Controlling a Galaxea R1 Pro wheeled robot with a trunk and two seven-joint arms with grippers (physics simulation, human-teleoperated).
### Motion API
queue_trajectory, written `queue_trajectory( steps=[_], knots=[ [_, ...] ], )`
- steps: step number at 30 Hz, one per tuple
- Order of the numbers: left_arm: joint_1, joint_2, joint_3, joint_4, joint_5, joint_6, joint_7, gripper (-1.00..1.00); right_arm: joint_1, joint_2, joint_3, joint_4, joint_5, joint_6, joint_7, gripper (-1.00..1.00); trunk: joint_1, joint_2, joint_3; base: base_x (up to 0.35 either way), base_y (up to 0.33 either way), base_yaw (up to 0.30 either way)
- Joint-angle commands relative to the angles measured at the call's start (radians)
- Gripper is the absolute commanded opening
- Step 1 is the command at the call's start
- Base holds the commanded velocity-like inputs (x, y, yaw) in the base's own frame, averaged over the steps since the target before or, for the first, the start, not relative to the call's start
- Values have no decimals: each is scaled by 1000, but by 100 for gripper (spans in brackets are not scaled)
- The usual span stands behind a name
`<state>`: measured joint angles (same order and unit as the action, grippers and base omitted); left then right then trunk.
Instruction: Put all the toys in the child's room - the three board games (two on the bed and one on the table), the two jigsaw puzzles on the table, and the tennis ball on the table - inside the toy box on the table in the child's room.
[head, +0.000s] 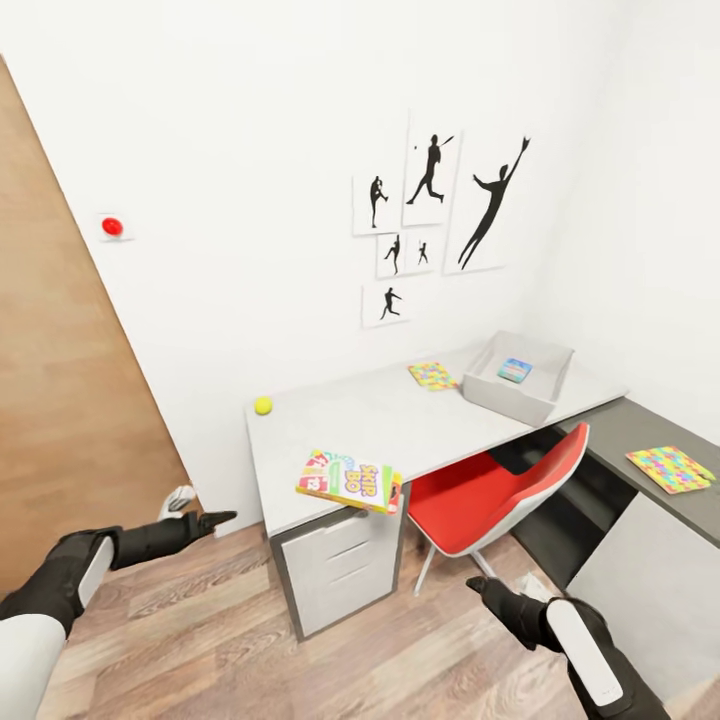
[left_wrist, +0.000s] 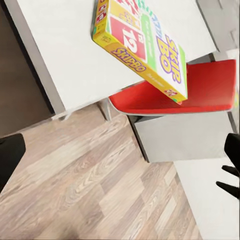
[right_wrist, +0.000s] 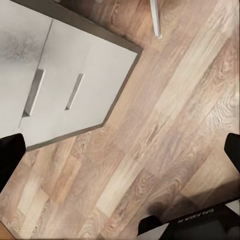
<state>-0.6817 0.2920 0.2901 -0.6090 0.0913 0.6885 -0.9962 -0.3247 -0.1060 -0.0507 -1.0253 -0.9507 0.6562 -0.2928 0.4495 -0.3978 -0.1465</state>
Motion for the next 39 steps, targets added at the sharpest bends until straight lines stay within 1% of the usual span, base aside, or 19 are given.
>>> queue_trajectory(
  steps=[1,2,3,5,9,12,17,20,22,24,26,27,28,30,32,34,35,37,39],
  knots=[
    [-1,-4,1,2,19,6,0,100,-1,-1,-1,11,-10,1,-8,100,0,-2,-2,-45,-59,0],
    [-1,-7,1,5,26,6,0,100,-1,-1,-2,17,-9,1,-7,100,0,-2,-2,-36,-47,0],
    [-1,-15,1,13,37,5,1,100,-1,-2,-3,29,-9,0,-6,100,0,-2,-2,-23,-30,0],
    [-1,-26,1,25,44,4,2,100,-1,-3,-5,40,-9,-2,-5,100,0,-2,-2,-17,-22,0],
    [-1,-68,2,45,54,-2,10,100,-2,-5,-7,57,-8,-23,-4,100,0,-2,-2,-6,-8,0],
    [-1,-81,3,51,57,-17,16,100,-2,-5,-6,60,-8,-34,-4,100,0,-2,-2,-21,-22,0],
    [-1,-87,5,54,60,-45,19,100,-2,-5,-5,62,-8,-39,-4,100,0,-2,-2,-135,-136,0],
    [-1,-101,6,55,67,-59,23,100,-2,-6,-5,62,-7,-40,-4,100,0,-2,-2,-66,-68,0],
    [-1,-112,20,55,74,-76,31,100,-2,-6,-5,62,-7,-42,-4,100,0,-2,-2,-23,-24,0],
    [-1,-126,51,61,78,-99,57,100,-2,-6,-4,62,-7,-42,-3,100,0,-2,-2,-9,-10,0],
    [-1,-145,94,79,80,-128,90,100,-2,-6,-4,62,-7,-42,-4,100,0,-2,-2,-4,-4,0],
    [-1,-151,104,85,81,-135,99,100,-2,-6,-4,62,-7,-42,-3,100,0,-2,-2,-2,-2,0],
    [-1,-164,122,96,81,-148,118,100,-2,-6,-4,62,-6,-42,-3,100,0,-2,-2,-2,-2,0],
    [-1,-183,139,108,81,-160,149,100,-2,-6,-4,62,-6,-42,-3,100,0,-2,-2,-1,-1,0],
    [-1,-196,148,115,82,-166,180,100,-2,-7,-4,62,-6,-43,-4,100,0,-2,-2,0,0,0],
    [-2,-220,154,120,83,-171,221,100,-2,-7,-4,62,-6,-43,-4,100,0,-2,-2,0,0,0],
    [-2,-227,155,120,84,-172,231,100,-2,-7,-4,62,-6,-43,-4,100,0,-2,-2,0,0,0],
    [-3,-254,157,122,92,-174,263,100,-2,-9,-5,62,-6,-44,-5,100,0,-2,-2,0,0,0],
    [-3,-272,158,122,103,-175,277,100,-2,-16,-5,62,-6,-44,-5,100,0,-2,-2,0,0,0]
  ],
)
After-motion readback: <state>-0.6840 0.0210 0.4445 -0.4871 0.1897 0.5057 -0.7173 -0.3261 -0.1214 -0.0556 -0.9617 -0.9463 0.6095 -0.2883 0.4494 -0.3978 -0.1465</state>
